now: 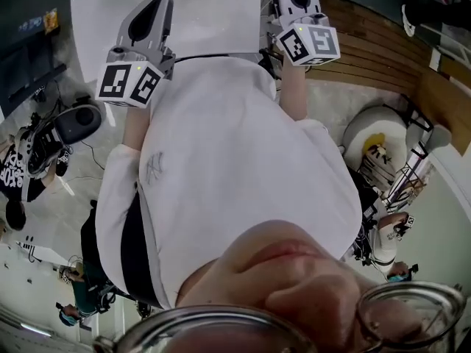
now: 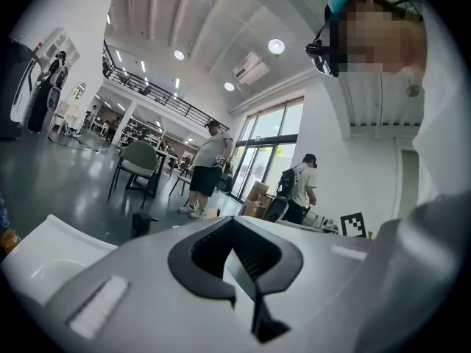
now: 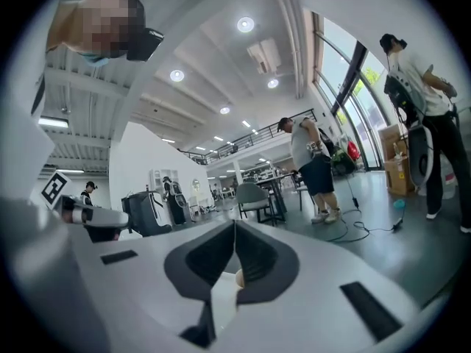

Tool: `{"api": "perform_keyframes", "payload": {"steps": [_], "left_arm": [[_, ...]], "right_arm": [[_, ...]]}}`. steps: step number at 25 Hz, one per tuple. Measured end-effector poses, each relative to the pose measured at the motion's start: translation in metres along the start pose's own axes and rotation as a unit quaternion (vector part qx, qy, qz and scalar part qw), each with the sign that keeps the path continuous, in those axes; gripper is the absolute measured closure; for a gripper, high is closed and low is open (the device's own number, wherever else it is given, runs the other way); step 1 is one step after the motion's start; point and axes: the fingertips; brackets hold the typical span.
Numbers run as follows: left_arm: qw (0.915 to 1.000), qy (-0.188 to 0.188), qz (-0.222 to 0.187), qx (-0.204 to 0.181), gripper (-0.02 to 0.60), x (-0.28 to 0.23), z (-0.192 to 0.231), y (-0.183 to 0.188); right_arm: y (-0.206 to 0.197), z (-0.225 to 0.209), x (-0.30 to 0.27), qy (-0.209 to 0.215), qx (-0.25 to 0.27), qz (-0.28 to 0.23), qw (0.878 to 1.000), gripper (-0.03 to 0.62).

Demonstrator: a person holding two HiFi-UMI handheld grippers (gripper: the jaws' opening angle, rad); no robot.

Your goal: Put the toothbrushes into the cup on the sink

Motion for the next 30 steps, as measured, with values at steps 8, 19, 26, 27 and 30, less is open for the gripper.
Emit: {"api": "perform_keyframes", "payload": {"steps": [8,19,26,27,30], "left_arm": [[0.9998,-0.013,0.01,0.009,0.58,0.008,0.0,-0.008],[0.9997,-0.006,-0.021,-0.006,0.58,0.047,0.017,0.012],[0.9994,-0.008,-0.019,-0.028,0.58,0.074,0.033,0.017],[0.9993,-0.007,-0.021,-0.03,0.58,0.077,0.036,0.018],[0.9991,-0.008,-0.021,-0.035,0.58,0.081,0.043,0.022]], "right_arm": [[-0.001,0.023,0.047,-0.015,-0.018,0.025,0.999,0.582],[-0.002,0.047,0.095,-0.052,0.004,0.055,0.997,0.582],[-0.004,0.073,0.097,-0.059,0.033,0.059,0.996,0.582],[-0.004,0.074,0.097,-0.06,0.033,0.058,0.996,0.582],[-0.004,0.078,0.095,-0.066,0.034,0.052,0.996,0.582]]}}
Point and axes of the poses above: the fingertips, and each gripper's own axes: x backward along the fingers, z to its left, y out of its top, and after that the axes turned 4 degrees about x, right-handed
